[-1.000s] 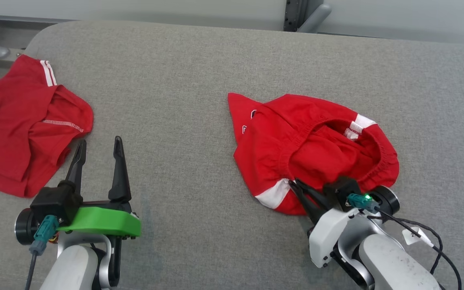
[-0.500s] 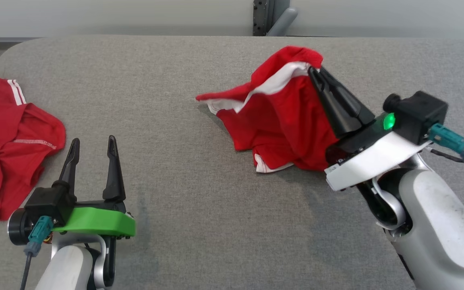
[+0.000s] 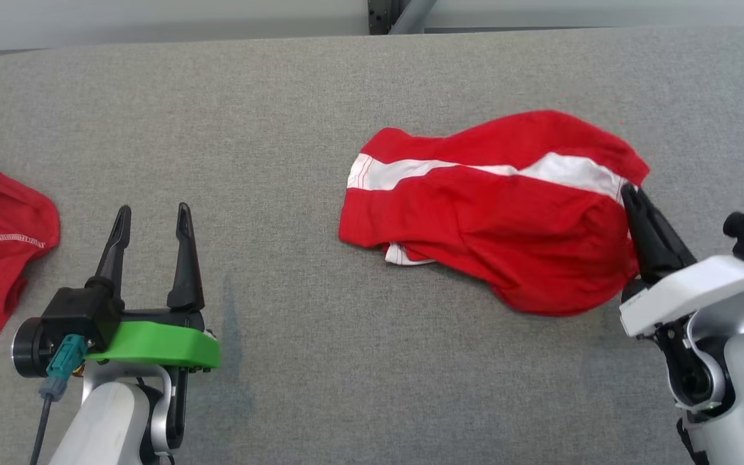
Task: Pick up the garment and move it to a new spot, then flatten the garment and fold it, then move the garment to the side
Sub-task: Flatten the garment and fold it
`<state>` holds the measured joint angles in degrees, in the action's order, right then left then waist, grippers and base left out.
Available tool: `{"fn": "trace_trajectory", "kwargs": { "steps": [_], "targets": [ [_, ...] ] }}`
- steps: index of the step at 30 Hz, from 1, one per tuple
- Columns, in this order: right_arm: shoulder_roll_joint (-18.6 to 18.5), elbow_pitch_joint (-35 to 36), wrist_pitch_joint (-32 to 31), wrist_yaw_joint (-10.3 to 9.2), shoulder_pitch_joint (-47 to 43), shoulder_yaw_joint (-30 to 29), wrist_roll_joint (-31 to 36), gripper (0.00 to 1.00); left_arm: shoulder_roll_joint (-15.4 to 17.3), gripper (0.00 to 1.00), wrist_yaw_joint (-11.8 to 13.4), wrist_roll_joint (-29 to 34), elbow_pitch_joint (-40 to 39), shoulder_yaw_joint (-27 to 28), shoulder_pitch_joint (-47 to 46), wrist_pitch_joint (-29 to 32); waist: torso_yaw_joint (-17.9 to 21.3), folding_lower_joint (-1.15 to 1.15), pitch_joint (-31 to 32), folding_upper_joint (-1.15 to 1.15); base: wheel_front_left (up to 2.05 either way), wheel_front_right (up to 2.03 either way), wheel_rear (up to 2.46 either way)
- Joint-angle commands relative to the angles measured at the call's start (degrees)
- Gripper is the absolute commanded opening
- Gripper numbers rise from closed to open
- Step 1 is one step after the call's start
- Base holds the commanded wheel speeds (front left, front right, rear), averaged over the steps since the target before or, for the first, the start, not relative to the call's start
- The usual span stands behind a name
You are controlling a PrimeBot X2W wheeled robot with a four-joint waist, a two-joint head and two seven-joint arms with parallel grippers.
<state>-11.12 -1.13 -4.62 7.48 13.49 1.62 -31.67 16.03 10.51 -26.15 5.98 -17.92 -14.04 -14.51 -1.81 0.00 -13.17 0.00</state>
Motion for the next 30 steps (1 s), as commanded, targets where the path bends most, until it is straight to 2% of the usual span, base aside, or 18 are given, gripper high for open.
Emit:
{"fn": "trace_trajectory", "kwargs": {
  "steps": [1, 6, 8, 12, 13, 14, 22, 25, 30],
  "targets": [
    [0.3, -2.1, 0.4, 0.01, -1.2, -0.5, -0.1, 0.0, 0.3, 1.0, -0.2, 0.2, 0.0, 0.1, -0.8, 0.0, 0.6, 0.0, -0.9, 0.0, 0.0, 0.0, 0.0],
    [0.5, -10.2, 3.5, 0.01, -1.6, -0.1, 0.7, 0.0, 0.7, 1.0, -0.1, 0.3, 0.1, 0.0, -1.3, 0.1, 1.3, 0.0, -1.6, 0.0, 0.0, 0.0, 0.0],
    [-0.5, -12.9, 5.2, 0.01, -0.7, 0.2, 2.7, 0.0, 0.8, 1.0, -0.2, 0.3, 0.2, -0.1, -1.6, 0.3, 1.6, 0.0, -1.8, 0.0, 0.0, 0.0, 0.0],
    [-0.1, -15.1, 7.6, 0.02, 1.1, 1.0, 3.4, 0.0, 0.8, 1.0, -0.2, 0.3, 0.4, -0.2, -2.0, 0.4, 1.9, 0.0, -1.8, 0.0, 0.0, 0.0, 0.0],
    [-0.1, -15.4, 8.4, 0.01, 1.5, 1.2, 3.7, 0.37, 0.9, 1.0, -0.2, 0.2, 0.4, -0.2, -2.0, 0.4, 2.0, 0.0, -1.8, 0.0, 0.0, 0.0, 0.0],
    [-0.2, -15.5, 9.0, 0.01, 1.8, 1.5, 4.0, 1.0, 1.0, 1.0, -0.2, 0.1, 0.5, -0.2, -1.9, 0.4, 2.1, 0.0, -1.7, 0.0, 0.0, 0.0, 0.0],
    [-1.2, -13.7, 12.3, -0.01, 0.7, -0.9, 11.8, 1.0, 0.8, 1.0, 0.1, -0.3, 0.9, -0.5, -0.7, 0.2, 2.9, 0.0, 0.1, 0.0, 0.0, 0.0, 0.0],
    [-0.8, -10.4, 12.8, 0.0, -0.2, -3.3, 15.3, 1.0, 0.9, 1.0, 0.3, -0.4, 1.0, -0.5, -0.2, 0.2, 3.2, 0.0, 1.1, 0.0, 0.0, 0.0, 0.0],
    [0.8, -3.6, 11.2, 0.01, -1.7, -3.4, 19.1, 1.0, 1.5, 1.0, 0.7, -0.8, 1.1, -0.3, 0.9, 0.3, 3.8, 0.0, 3.1, 0.0, 0.0, 0.0, 0.0]
  ]
}}
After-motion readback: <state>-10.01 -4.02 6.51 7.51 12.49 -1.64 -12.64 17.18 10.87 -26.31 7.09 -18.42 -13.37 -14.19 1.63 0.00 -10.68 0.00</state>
